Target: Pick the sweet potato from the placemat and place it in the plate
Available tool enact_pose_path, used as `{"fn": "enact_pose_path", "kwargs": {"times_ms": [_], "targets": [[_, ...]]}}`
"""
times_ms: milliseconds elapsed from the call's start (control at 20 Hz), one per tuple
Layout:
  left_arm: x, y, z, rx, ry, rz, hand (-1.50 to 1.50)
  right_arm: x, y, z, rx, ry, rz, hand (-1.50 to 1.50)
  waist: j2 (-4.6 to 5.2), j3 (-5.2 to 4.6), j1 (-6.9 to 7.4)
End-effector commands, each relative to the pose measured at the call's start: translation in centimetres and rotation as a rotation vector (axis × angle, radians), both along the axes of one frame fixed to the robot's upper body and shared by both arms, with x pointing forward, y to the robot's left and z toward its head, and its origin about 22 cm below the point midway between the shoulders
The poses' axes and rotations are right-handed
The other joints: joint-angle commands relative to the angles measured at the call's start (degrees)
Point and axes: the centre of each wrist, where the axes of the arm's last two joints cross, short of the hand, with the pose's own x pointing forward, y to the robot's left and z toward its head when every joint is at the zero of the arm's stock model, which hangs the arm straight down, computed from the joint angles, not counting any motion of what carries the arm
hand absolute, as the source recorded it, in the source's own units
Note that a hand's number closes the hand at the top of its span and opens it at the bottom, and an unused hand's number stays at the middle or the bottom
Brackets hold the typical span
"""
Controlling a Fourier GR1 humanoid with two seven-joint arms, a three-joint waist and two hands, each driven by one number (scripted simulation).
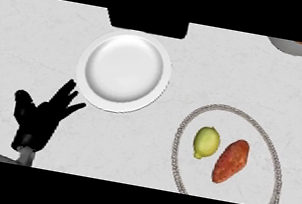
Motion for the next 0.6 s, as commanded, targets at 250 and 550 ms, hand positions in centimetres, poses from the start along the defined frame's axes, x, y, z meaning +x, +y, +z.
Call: {"fn": "enact_pose_path", "kwargs": {"times_ms": [250,550], "targets": [[0.2,-1.7,-2.5,-0.011,0.029,0.011,0.00,1.7,4.6,-1.6,-0.023,0.155,-0.017,-1.50,0.08,-0.15,-0.37],[0.6,0.2,-1.1,-0.001,0.044,-0.009,0.00,5.0,7.5,-4.5,0.028,0.170,0.023,-1.50,0.13,-0.11,0.01]]}}
